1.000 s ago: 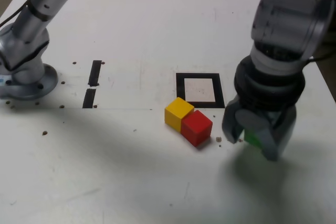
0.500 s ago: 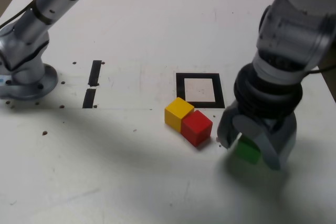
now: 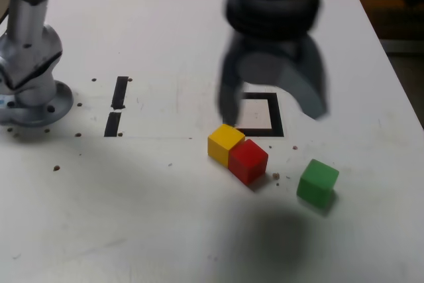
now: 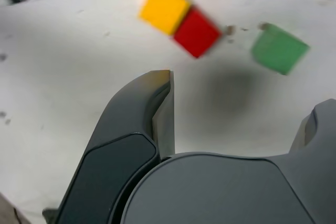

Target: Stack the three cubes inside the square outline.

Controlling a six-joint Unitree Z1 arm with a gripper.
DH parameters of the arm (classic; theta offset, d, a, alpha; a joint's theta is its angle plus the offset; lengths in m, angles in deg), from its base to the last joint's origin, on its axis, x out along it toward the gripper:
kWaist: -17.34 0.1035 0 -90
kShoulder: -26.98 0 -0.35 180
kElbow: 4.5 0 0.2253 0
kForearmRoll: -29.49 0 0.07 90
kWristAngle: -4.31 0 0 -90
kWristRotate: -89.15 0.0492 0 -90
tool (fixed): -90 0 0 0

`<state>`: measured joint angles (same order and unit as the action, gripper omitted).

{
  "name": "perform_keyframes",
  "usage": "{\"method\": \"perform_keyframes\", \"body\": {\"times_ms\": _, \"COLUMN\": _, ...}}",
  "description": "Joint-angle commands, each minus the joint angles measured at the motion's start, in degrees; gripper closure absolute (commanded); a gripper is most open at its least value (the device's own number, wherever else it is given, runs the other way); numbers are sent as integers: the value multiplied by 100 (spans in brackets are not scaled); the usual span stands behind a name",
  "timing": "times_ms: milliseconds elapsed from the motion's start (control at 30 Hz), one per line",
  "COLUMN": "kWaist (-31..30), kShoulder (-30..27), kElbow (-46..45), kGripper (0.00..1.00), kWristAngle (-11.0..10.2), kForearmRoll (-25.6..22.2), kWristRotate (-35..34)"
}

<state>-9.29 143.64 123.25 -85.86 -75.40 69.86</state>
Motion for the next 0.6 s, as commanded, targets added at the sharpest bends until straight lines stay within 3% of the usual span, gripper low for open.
{"method": "perform_keyframes", "body": {"times_ms": 0, "kWaist": 10, "kShoulder": -40, "kElbow": -373, "kGripper": 11, "kWristAngle": 62, "kForearmRoll": 235, "kWristRotate": -2413}}
{"method": "perform_keyframes", "body": {"times_ms": 267, "kWaist": 15, "kShoulder": -256, "kElbow": -2109, "kGripper": 15, "kWristAngle": 586, "kForearmRoll": 1925, "kWristRotate": -3750}}
{"method": "perform_keyframes", "body": {"times_ms": 400, "kWaist": 16, "kShoulder": -309, "kElbow": -2450, "kGripper": 15, "kWristAngle": 747, "kForearmRoll": 2262, "kWristRotate": -4219}}
{"method": "perform_keyframes", "body": {"times_ms": 567, "kWaist": 37, "kShoulder": -219, "kElbow": -2563, "kGripper": 15, "kWristAngle": 683, "kForearmRoll": 2490, "kWristRotate": -4697}}
